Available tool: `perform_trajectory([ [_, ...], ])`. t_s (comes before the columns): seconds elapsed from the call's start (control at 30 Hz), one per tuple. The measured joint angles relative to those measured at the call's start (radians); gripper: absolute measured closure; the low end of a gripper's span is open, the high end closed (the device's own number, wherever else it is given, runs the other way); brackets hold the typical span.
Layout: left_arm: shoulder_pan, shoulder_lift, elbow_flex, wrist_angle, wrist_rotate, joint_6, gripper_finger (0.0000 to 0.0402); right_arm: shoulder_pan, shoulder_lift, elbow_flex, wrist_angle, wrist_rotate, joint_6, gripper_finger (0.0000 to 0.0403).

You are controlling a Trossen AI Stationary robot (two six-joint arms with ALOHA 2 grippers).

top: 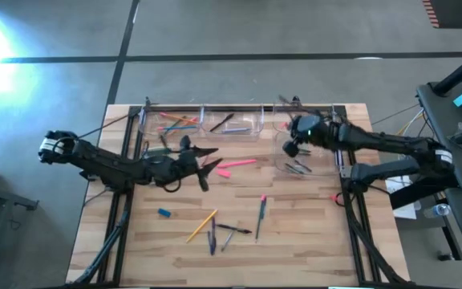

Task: Sort crayons/erasers/pens/pencils in bins
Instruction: Put the orange eraser into the top right transparent bin, then put the pink pencil into the top left transparent bin

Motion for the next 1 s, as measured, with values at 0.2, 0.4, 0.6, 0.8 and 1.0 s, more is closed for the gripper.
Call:
perform_trajectory([
  [0.2, 0.003, -0.061, -0.136, 0.136, 0.032, -0.038, 0.0245, -0.297, 0.016, -0.014, -0.010, -0.184, -0.047, 0.0389],
  [0.4, 0.003, -0.075, -0.154, 0.135, 0.033, -0.085, 0.0245, -0.483, 0.054, -0.014, -0.001, -0.273, -0.053, 0.0355],
  [0.6, 0.004, -0.076, -0.143, 0.120, 0.049, -0.109, 0.0245, -0.514, 0.085, -0.014, -0.002, -0.281, -0.068, 0.0269],
  [0.8, 0.008, -0.076, -0.117, 0.034, 0.056, -0.117, 0.0245, -0.513, 0.067, -0.014, -0.016, -0.284, -0.071, 0.0208],
  [1.0, 0.016, -0.067, 0.025, -0.270, 0.059, -0.178, 0.0245, -0.513, 0.014, -0.014, -0.034, -0.289, -0.063, 0.0190],
])
